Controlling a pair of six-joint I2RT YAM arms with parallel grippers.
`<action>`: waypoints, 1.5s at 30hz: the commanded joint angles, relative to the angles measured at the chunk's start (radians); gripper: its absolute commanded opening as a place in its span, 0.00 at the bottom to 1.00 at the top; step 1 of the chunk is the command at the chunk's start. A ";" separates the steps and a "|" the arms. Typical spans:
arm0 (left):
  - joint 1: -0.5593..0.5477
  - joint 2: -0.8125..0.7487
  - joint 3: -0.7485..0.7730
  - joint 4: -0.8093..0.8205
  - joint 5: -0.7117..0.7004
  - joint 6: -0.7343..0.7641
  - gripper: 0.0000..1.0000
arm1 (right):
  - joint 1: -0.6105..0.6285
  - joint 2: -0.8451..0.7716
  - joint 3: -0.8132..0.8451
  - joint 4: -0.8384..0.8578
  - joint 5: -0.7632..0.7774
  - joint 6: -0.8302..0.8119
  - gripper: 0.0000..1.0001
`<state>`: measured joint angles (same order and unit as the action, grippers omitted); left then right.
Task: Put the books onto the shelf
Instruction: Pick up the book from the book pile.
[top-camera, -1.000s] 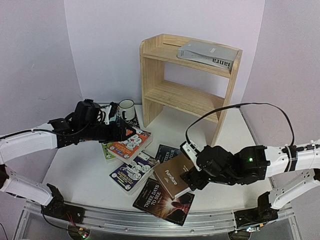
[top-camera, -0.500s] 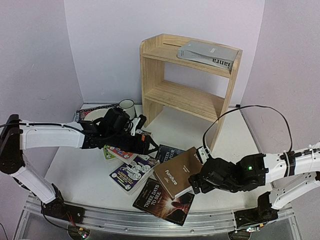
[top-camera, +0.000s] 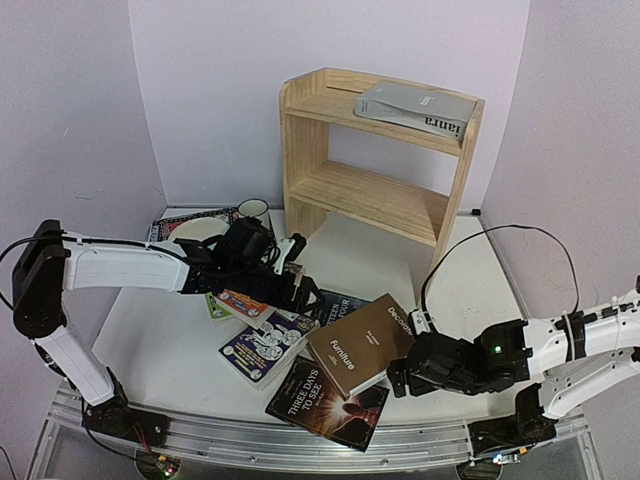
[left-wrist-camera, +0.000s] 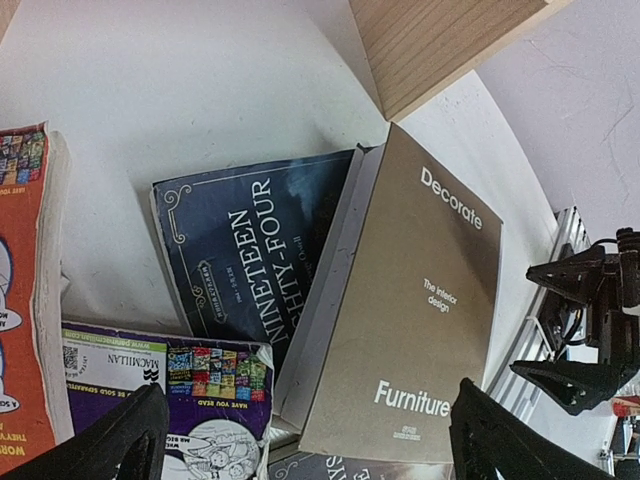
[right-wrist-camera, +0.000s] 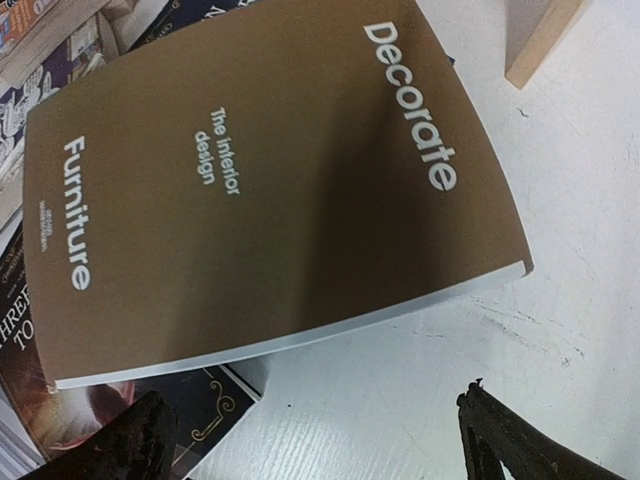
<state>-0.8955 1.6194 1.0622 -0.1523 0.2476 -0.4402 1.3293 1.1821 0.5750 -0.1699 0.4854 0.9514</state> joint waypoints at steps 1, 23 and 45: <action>0.001 0.003 0.051 0.005 -0.051 0.029 0.99 | -0.001 -0.008 -0.032 -0.018 -0.016 0.039 0.98; 0.004 -0.190 -0.029 -0.049 -0.238 -0.010 0.99 | 0.005 0.361 0.203 0.373 -0.209 -0.296 0.97; 0.004 0.037 0.118 -0.160 -0.089 0.074 0.96 | 0.005 -0.025 -0.007 0.218 -0.128 -0.485 0.98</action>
<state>-0.8932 1.6173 1.1283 -0.2830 0.0776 -0.3878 1.3312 1.1645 0.5358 0.1442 0.3294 0.5925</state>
